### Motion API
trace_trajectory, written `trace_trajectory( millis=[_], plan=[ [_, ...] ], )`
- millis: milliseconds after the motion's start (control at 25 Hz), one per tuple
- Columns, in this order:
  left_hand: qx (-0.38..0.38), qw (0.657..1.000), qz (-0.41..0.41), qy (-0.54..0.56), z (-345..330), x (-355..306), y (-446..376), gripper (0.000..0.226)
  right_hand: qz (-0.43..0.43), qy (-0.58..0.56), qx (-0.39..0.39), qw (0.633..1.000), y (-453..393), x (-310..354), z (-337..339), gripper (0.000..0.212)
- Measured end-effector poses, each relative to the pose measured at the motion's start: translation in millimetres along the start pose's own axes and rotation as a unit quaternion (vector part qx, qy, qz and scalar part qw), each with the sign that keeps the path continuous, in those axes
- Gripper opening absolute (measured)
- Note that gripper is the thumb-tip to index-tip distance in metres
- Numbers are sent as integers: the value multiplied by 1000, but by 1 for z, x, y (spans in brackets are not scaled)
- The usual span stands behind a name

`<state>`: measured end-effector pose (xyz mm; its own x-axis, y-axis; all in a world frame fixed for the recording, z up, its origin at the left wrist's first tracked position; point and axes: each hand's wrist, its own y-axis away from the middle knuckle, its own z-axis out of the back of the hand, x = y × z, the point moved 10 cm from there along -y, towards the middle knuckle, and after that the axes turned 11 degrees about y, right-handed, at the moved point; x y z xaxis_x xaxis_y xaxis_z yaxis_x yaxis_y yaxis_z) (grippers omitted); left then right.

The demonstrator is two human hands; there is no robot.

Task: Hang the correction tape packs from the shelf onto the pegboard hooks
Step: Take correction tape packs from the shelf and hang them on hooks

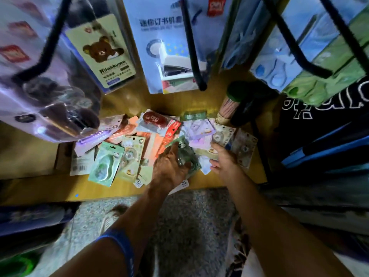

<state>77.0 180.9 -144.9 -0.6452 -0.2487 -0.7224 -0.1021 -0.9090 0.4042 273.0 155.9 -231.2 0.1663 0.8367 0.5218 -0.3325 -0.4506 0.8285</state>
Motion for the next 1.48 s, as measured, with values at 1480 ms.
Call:
trace_trajectory(
  millis=[1480],
  plan=[
    [-16,823,108,557,71,-21,189,48,140,11,214,967,290,-44,-12,18]
  ],
)
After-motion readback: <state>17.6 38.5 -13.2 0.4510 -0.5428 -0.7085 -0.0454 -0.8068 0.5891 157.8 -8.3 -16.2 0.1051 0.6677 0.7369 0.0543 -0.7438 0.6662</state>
